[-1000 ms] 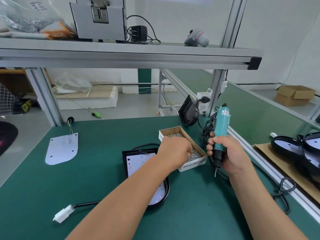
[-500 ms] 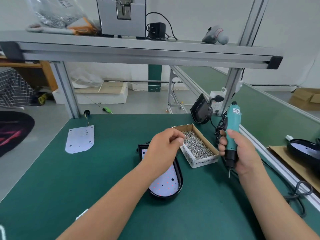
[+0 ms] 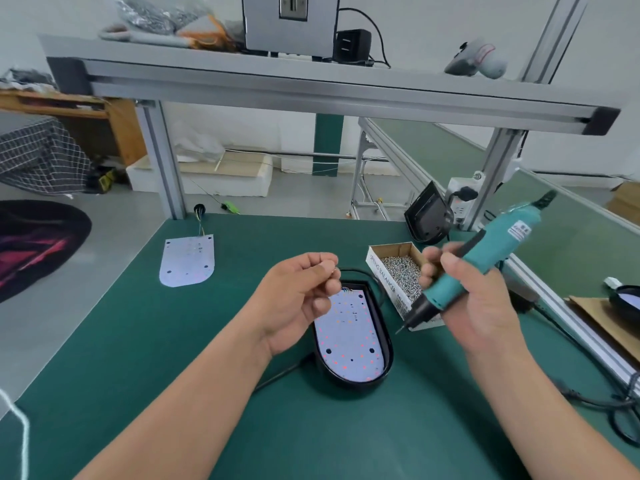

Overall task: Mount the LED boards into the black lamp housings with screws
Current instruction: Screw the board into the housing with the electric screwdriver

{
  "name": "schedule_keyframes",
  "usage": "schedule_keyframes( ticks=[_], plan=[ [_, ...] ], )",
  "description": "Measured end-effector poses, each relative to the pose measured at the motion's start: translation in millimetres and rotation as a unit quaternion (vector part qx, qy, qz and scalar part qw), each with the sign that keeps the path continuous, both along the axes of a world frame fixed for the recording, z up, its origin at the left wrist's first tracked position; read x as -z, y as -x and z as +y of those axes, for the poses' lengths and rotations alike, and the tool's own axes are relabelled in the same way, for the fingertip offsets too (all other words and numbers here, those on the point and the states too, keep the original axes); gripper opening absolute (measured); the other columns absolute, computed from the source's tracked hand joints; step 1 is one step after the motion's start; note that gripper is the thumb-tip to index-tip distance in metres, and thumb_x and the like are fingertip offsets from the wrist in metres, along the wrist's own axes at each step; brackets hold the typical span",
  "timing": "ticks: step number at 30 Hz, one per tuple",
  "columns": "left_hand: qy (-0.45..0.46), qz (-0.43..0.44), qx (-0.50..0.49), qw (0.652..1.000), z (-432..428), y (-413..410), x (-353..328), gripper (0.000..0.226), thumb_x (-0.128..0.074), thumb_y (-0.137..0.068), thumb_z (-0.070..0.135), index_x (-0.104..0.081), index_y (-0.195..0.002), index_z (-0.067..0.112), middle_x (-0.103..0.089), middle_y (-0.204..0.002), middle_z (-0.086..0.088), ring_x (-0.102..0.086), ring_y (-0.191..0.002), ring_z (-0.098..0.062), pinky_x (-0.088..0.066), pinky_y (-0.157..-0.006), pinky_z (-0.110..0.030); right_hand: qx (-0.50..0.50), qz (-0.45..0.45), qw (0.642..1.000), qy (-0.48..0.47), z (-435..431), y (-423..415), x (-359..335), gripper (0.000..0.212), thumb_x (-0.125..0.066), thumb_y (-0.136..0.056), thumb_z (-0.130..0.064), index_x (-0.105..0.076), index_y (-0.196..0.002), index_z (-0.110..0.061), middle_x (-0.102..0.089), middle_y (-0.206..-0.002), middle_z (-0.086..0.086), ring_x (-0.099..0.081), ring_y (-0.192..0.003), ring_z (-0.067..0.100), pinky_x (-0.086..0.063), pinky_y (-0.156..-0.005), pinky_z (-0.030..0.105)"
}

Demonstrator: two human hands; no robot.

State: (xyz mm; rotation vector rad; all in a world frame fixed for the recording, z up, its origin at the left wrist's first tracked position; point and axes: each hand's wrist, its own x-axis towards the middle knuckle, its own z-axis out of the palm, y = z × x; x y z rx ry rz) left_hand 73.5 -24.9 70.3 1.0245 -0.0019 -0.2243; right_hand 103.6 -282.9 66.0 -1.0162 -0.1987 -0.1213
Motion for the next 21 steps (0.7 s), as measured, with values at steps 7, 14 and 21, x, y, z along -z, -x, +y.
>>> schedule_keyframes(
  ticks=[7,14,21],
  plan=[
    [0.171,0.090,0.067,0.979,12.2,-1.5,1.4,0.004,-0.063,-0.091,0.005,-0.062,-0.095,0.005,-0.061,-0.091,-0.012,-0.058,-0.067,-0.013,-0.046,-0.047,-0.017,-0.017,0.035,0.995,-0.095,32.6,-4.6,-21.3,0.008,-0.069,-0.090,-0.016,-0.062,-0.093,-0.012,-0.066,-0.080,0.007,-0.057,-0.062,0.014,-0.051,-0.056,0.024],
    [0.005,0.055,0.056,0.997,8.4,-1.6,7.0,0.017,-0.051,-0.106,0.011,-0.062,-0.095,0.006,-0.062,-0.087,-0.009,-0.048,-0.059,-0.012,-0.031,-0.043,-0.018,0.024,0.055,0.976,-0.211,63.4,-4.9,-30.2,0.011,-0.066,-0.097,-0.013,-0.059,-0.088,-0.012,-0.061,-0.077,0.006,-0.054,-0.059,0.014,-0.049,-0.053,0.024],
    [-0.063,0.013,0.080,0.995,9.9,1.3,5.6,0.011,-0.056,-0.105,0.000,-0.066,-0.102,0.003,-0.065,-0.085,-0.009,-0.048,-0.057,-0.009,-0.031,-0.042,-0.016,0.032,0.060,0.973,-0.220,67.8,2.7,-13.7,0.014,-0.066,-0.098,-0.015,-0.064,-0.085,-0.013,-0.061,-0.079,0.004,-0.053,-0.061,0.013,-0.048,-0.055,0.023]
  ],
)
